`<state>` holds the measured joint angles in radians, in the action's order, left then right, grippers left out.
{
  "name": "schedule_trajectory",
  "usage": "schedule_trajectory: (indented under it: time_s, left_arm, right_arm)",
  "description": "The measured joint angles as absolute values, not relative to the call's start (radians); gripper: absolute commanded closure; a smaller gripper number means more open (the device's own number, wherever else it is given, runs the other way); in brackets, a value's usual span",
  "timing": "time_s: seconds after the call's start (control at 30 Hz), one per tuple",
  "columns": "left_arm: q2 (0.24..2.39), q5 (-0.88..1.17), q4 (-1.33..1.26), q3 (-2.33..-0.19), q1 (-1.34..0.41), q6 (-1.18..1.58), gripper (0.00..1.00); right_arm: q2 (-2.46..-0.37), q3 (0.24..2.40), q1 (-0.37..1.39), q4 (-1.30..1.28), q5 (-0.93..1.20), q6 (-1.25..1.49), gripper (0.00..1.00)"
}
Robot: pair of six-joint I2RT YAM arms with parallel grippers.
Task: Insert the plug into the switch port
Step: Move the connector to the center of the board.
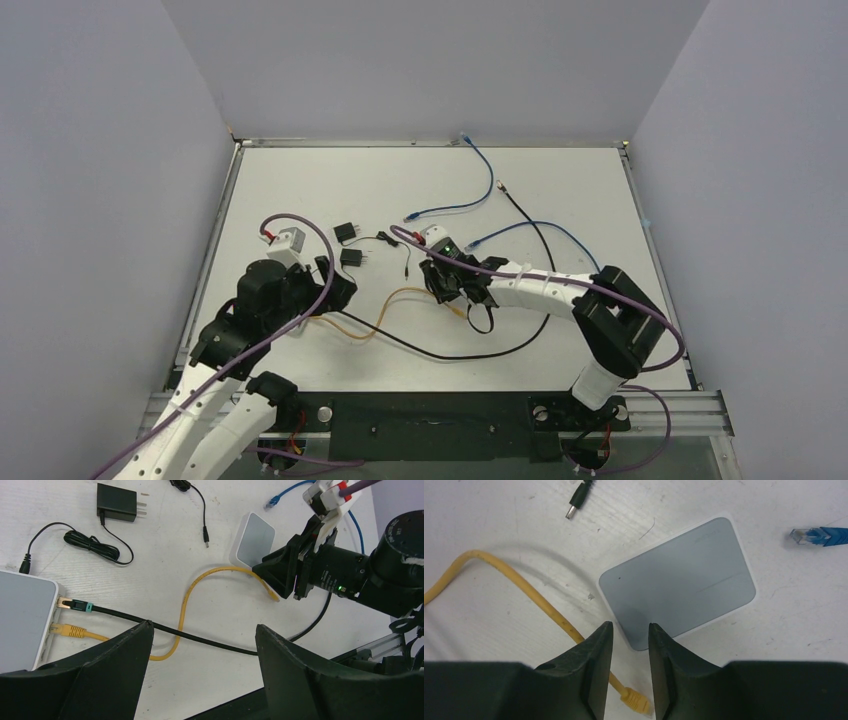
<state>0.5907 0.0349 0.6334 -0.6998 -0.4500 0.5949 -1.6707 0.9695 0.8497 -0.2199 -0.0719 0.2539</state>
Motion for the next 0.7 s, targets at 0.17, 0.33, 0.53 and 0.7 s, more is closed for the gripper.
schedule_trajectory:
  time_s: [0.17,0.33,0.53,0.7]
  left_arm:
    - [0.555,0.036,0.639,-0.7,-0.45,0.602,0.28]
    - [0.538,0.041,0.64,-0.7,-0.45,0.61,0.28]
    - [0.533,0.044,0.641,-0.7,-0.45,0.616,0.28]
    - [0.516,0.038,0.652,-0.7,-0.45,0.619,0.28]
  right_arm:
    - [-1.641,0.935,0.918,-0.222,-0.11,0.279,0.72]
    - [-1.629,0.931,0.981,-0.229,-0.127,0.309,0.72]
    - [-1.644,0.957,1.058,-0.242,-0.107,0.353,0.72]
    - [-1.757,1.091,1.121,-0.238,-0.068,0.38,0.73]
